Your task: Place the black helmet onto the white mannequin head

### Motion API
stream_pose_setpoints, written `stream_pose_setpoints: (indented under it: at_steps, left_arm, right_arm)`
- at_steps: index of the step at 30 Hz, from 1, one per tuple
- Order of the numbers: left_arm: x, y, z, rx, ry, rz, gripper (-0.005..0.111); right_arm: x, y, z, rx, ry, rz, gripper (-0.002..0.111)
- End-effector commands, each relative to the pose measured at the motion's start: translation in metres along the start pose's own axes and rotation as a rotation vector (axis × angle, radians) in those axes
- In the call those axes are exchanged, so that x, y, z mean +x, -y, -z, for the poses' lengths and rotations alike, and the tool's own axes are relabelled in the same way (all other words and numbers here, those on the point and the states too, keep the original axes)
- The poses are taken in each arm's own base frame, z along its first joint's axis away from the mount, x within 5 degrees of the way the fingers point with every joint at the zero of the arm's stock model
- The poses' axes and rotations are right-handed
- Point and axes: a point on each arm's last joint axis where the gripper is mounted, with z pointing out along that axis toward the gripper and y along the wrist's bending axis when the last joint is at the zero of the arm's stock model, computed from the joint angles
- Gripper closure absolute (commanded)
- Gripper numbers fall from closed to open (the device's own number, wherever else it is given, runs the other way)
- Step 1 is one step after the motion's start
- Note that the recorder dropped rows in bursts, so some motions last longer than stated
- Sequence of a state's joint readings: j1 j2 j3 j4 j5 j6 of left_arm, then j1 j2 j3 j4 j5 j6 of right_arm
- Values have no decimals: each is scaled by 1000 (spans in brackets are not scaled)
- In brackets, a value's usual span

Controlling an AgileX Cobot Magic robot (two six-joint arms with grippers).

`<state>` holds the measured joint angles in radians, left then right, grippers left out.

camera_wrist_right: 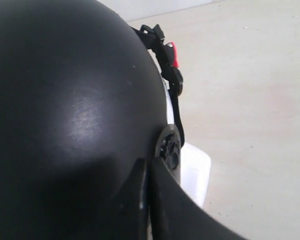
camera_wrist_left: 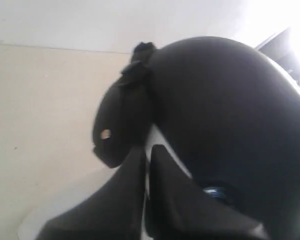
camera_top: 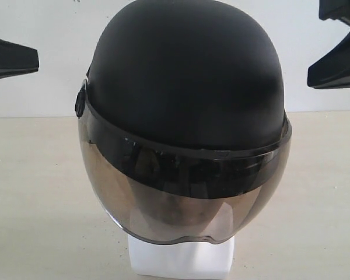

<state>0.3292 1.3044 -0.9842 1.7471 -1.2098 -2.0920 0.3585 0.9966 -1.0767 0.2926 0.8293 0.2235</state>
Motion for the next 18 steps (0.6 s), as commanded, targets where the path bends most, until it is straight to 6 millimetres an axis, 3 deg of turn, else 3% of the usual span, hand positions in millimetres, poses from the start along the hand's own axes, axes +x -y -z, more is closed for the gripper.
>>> stream_pose_setpoints:
  at_steps: [1,11,18]
  left_arm:
    - [12,29,-4,65,-30,-46,102]
    - [36,28,-12,89,-82,4,102]
    - [41,21,-18,97,-107,37,102]
  right_arm:
    - [-1,2,3,29,13,8,108]
    - [-3,2,4,30,36,12,108]
    - [-3,2,3,27,33,5,108]
